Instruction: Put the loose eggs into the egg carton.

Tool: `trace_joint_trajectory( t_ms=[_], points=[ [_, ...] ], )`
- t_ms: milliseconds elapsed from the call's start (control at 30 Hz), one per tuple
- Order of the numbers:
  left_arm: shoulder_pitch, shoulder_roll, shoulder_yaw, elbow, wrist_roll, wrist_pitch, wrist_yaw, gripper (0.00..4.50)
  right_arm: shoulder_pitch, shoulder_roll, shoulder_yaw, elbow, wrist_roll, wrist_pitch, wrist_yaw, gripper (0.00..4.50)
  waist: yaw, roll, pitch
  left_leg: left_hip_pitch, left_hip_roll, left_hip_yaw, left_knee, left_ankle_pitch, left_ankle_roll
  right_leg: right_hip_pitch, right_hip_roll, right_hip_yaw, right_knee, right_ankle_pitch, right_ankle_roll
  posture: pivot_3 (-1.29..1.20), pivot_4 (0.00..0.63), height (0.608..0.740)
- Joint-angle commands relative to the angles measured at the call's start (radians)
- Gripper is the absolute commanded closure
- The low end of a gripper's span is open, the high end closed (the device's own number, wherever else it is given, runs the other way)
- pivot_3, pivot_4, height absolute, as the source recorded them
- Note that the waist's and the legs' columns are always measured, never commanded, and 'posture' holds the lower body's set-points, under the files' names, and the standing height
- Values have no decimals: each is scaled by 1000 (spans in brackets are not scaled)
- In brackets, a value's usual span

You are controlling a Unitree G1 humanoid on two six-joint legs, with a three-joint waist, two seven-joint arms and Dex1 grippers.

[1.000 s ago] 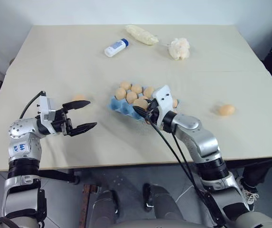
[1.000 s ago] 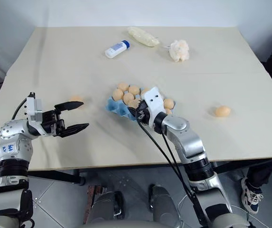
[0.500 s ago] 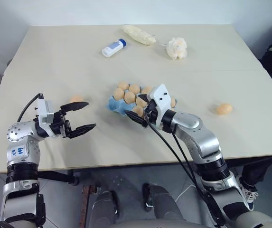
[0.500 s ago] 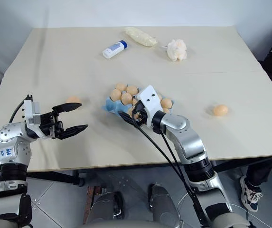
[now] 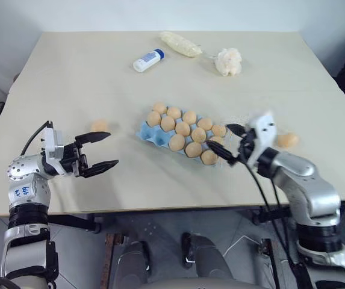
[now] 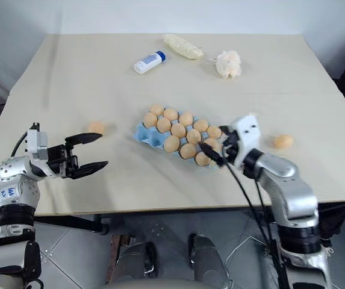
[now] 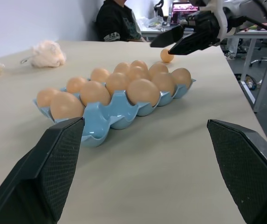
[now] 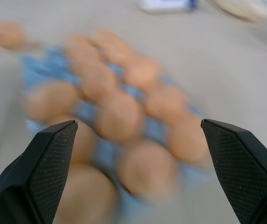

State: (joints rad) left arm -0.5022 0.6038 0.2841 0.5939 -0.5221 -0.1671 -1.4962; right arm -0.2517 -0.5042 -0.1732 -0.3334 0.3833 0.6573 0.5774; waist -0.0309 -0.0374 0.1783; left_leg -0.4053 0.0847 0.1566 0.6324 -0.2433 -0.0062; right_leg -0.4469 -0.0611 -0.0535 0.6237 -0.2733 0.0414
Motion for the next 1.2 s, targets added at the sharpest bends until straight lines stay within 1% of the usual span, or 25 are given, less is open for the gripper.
trace_joint_trajectory(
  t_ms=[33, 167, 267, 367, 467, 633, 733, 967, 1067, 1200],
  points=[
    [-14, -1, 23, -2, -47, 4, -48, 0, 117, -40, -138, -72, 28, -16, -6, 47, 3, 0, 0, 0, 0, 0, 0, 0, 0, 0, 0, 0, 0, 0, 0, 0, 150, 740],
    [-26, -16, 22, 21, -58, -4, -68, 0, 248, -10, -271, -107, 75, -30, -40, 47, 3, 0, 0, 0, -1, 0, -1, 0, 0, 0, 0, 0, -1, 0, 1, 0, 150, 740],
    [-38, -25, 30, 39, -70, -3, -71, 0, 351, 26, -339, -151, 116, -54, -38, 47, 3, 0, 0, 0, -1, 0, 0, 0, 0, 1, 1, 0, -1, 1, 2, 0, 150, 740],
    [-48, -21, 23, 65, -68, -1, -91, 0, 443, 55, -377, -189, 159, -93, -15, 47, 1, 0, 0, 1, -1, 0, 0, 0, 0, 2, 1, 0, -1, 1, 2, 0, 150, 740],
    [-62, -17, 21, 90, -68, -1, -106, 0, 488, 69, -405, -189, 187, -140, -3, 47, -1, 0, 0, 2, -1, 1, 0, 0, 0, 2, 1, 1, -1, 1, 2, 0, 150, 740],
    [-91, -6, 7, 119, -85, 11, -118, 0, 522, 52, -431, -175, 202, -178, -9, 47, 2, 0, 0, 1, -2, 1, 1, 0, 0, 2, 0, 0, -2, 1, 2, 0, 150, 740],
    [-112, -6, 8, 132, -115, 24, -118, 0, 509, 43, -434, -135, 190, -201, -25, 47, 2, 0, 0, 1, -1, 0, 0, 0, 0, 2, 0, 0, -3, 1, 2, 0, 150, 740],
    [-111, 22, -61, 115, -159, 23, -118, 0, 403, 45, -368, -23, 143, -255, -68, 47, 1, 0, 0, 1, -1, 0, 0, 1, 1, 2, 0, 1, -2, 1, 2, 0, 150, 740],
    [-130, 31, -76, 135, -168, 11, -118, 0, 338, 52, -345, 40, 118, -279, -101, 47, 0, 0, 0, 1, -1, 0, 0, 1, 1, 2, 0, 1, -2, 1, 2, 0, 150, 740],
    [-141, 28, -90, 145, -179, 2, -118, 0, 204, 52, -316, 158, 76, -319, -152, 47, -3, 0, 0, 1, -2, 1, 0, 1, 1, 2, 0, 1, -2, 1, 3, 0, 150, 740]
  ],
)
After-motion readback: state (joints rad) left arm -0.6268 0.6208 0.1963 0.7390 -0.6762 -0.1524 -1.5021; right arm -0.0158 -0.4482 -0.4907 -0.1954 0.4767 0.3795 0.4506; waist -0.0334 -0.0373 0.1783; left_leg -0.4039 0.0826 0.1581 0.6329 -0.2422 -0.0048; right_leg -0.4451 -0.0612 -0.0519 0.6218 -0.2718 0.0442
